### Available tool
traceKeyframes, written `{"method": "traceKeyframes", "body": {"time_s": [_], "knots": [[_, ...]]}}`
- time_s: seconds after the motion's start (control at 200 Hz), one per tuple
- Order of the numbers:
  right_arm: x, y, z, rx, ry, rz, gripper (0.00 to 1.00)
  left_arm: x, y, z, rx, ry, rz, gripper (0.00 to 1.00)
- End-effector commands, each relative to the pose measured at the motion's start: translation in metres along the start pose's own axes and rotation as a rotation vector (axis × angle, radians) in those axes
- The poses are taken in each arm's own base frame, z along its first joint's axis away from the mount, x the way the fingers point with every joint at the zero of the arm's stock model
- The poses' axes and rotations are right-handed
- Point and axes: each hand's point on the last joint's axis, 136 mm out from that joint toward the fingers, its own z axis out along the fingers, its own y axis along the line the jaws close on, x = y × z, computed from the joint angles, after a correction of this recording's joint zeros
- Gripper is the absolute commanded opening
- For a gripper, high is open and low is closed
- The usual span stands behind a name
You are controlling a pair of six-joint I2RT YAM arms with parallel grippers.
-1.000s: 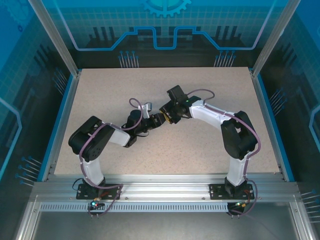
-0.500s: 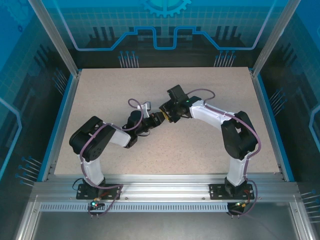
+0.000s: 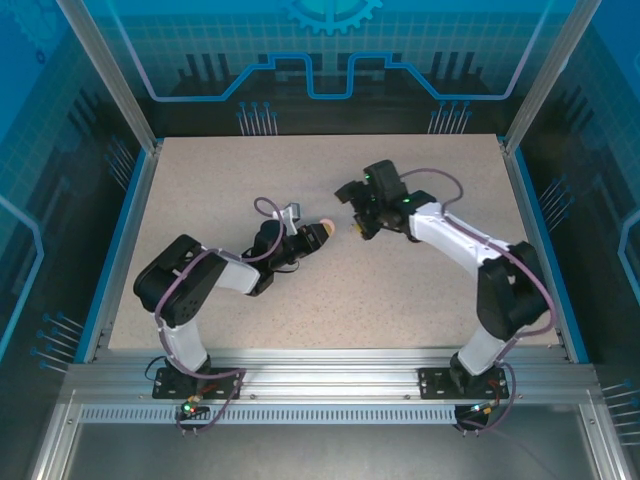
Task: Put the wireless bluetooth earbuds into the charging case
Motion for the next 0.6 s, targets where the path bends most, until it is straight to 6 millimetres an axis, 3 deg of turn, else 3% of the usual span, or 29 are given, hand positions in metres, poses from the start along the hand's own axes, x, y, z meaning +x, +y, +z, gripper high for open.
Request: {"method": "traceKeyframes", "body": {"time_s": [0.0, 0.11, 0.24, 0.265, 0.34, 0.595], "knots": [[-0.012, -0.002, -0.014, -0.057, -0.010, -0.184, 0.84, 0.005, -0.024, -0.009, 0.043, 0.084, 0.066, 0.00], [-0.008, 0.003, -0.026, -0.167, -0.028, -0.431, 0.83, 0.011, -0.039, -0.016, 0.066, 0.157, 0.123, 0.00], [0.000, 0.013, -0.056, -0.370, -0.095, -0.630, 0.84, 0.014, -0.057, -0.025, 0.090, 0.235, 0.199, 0.00], [0.001, 0.003, -0.055, -0.370, -0.086, -0.642, 0.84, 0.014, -0.058, -0.026, 0.089, 0.247, 0.205, 0.00], [0.006, -0.004, -0.062, -0.401, -0.062, -0.692, 0.84, 0.011, -0.060, -0.031, 0.097, 0.262, 0.203, 0.00], [0.048, -0.004, -0.063, -0.512, 0.094, -0.824, 0.81, 0.011, -0.075, -0.038, 0.169, 0.327, 0.204, 0.00]]}}
